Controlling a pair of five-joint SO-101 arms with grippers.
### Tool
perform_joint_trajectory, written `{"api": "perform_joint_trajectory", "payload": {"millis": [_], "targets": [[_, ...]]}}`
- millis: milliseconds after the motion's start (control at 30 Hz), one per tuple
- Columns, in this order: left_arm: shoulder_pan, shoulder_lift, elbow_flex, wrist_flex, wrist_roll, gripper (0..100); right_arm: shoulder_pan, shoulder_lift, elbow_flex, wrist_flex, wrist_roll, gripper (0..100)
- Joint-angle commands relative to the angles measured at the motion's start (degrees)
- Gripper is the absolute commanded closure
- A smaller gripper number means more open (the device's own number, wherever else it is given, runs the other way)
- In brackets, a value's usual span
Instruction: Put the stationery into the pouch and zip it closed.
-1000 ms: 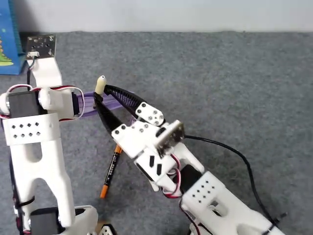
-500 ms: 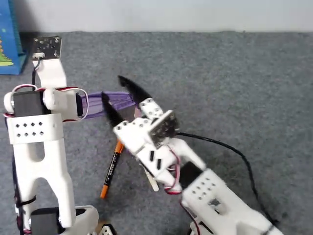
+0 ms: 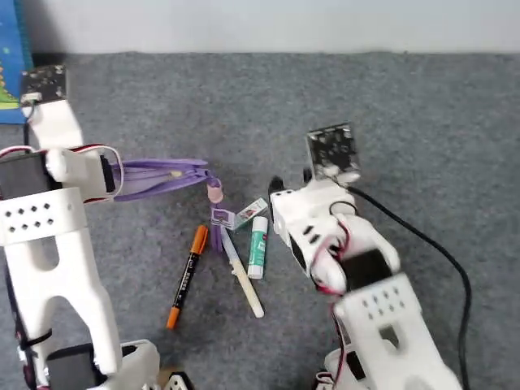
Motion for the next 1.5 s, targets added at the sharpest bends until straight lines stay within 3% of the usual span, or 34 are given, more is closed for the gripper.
{"api": "perform_joint_trajectory", "payload": {"millis": [0, 167, 367, 833, 967, 1067, 1267, 1467], "targets": [[-1.1, -0.5, 0.1, 1.1, 0.0, 99, 0.7, 11.7, -5.2, 0.5, -3.9, 83.0], [-1.6, -0.5, 2.2, 1.0, -0.1, 99, -2.2, 28.4, -11.2, 0.8, -8.7, 83.1], [-1.6, -0.5, 2.3, 1.0, -0.1, 99, -7.0, 41.1, -17.7, 0.3, -9.5, 83.0], [-1.7, -0.5, 4.5, -0.3, -0.1, 99, -5.9, 62.5, -30.0, 1.0, -9.3, 85.4], [-1.7, -0.5, 5.1, -0.6, -0.1, 99, -5.5, 61.2, -31.7, 5.8, -8.6, 99.5], [-1.5, -0.5, 5.1, -0.6, -0.1, 99, -5.8, 56.7, -31.4, 10.7, -4.7, 99.0], [-1.5, -0.5, 5.1, -0.5, -0.1, 99, -6.2, 41.5, -29.1, 14.6, -3.8, 99.1], [-1.6, -0.5, 5.1, -0.4, -0.1, 99, -12.0, 24.2, -28.7, 17.3, 0.2, 99.1]]}}
